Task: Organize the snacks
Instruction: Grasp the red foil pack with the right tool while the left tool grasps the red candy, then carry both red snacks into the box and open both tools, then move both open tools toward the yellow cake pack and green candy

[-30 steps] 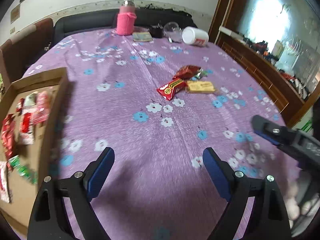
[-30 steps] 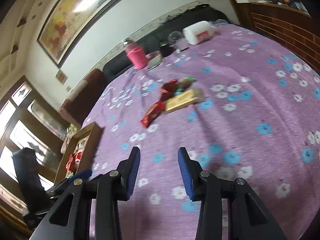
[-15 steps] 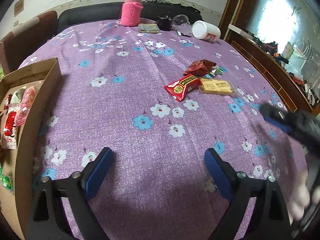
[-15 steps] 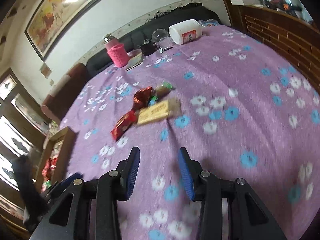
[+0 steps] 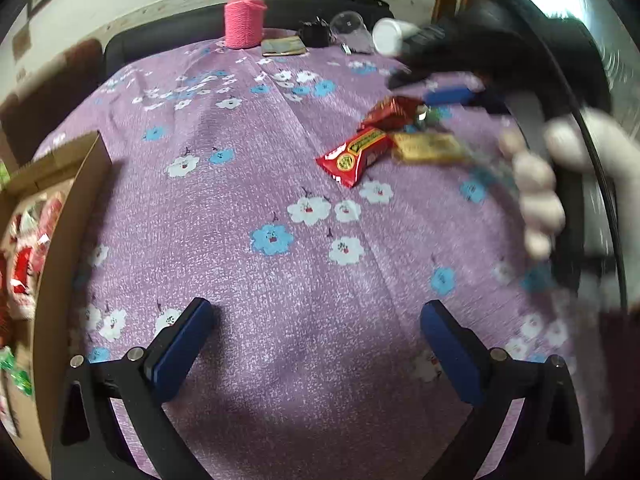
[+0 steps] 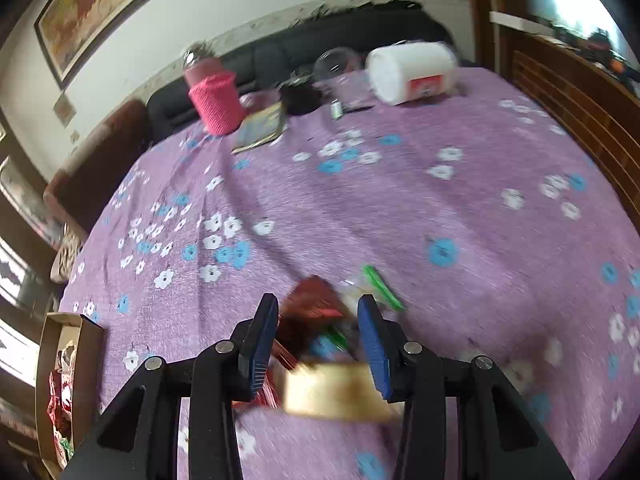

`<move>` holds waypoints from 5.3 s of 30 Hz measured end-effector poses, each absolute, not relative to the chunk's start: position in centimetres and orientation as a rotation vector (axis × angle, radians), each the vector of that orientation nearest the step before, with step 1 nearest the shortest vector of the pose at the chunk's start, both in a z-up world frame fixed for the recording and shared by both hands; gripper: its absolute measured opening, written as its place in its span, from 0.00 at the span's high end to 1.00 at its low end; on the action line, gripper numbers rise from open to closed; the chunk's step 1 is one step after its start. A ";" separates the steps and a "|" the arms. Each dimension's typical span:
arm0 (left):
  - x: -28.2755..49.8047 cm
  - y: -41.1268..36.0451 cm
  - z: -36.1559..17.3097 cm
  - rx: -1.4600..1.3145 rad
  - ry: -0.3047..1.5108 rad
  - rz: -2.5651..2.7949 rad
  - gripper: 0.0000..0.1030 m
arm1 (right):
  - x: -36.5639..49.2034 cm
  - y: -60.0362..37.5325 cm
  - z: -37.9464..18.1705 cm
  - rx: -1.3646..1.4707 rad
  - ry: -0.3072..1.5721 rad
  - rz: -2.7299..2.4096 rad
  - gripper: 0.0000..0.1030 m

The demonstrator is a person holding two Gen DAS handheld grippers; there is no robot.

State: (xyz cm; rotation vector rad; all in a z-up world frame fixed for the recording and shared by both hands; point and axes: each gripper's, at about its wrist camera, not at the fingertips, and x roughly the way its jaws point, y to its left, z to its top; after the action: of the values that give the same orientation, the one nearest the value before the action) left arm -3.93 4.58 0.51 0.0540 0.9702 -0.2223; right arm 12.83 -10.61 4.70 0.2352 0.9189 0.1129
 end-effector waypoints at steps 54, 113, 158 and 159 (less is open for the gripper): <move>2.1 0.9 1.5 -0.067 1.002 -0.353 0.49 | 5.5 -14.4 3.1 0.358 0.883 0.297 0.70; -15.5 32.5 6.3 -0.477 0.778 0.035 0.44 | -7.5 17.9 4.6 -0.054 0.960 0.814 0.66; -18.2 24.1 11.6 -0.061 0.658 0.209 0.16 | -14.0 8.4 7.8 0.033 0.725 0.565 0.41; -18.3 24.1 11.6 -0.061 0.657 0.208 0.16 | -14.0 8.4 7.8 0.034 0.725 0.565 0.41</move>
State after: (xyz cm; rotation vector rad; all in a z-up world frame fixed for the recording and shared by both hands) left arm -18.28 24.08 11.56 -0.0611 0.6573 0.2078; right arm -14.02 8.39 7.84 0.0341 0.7247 0.5654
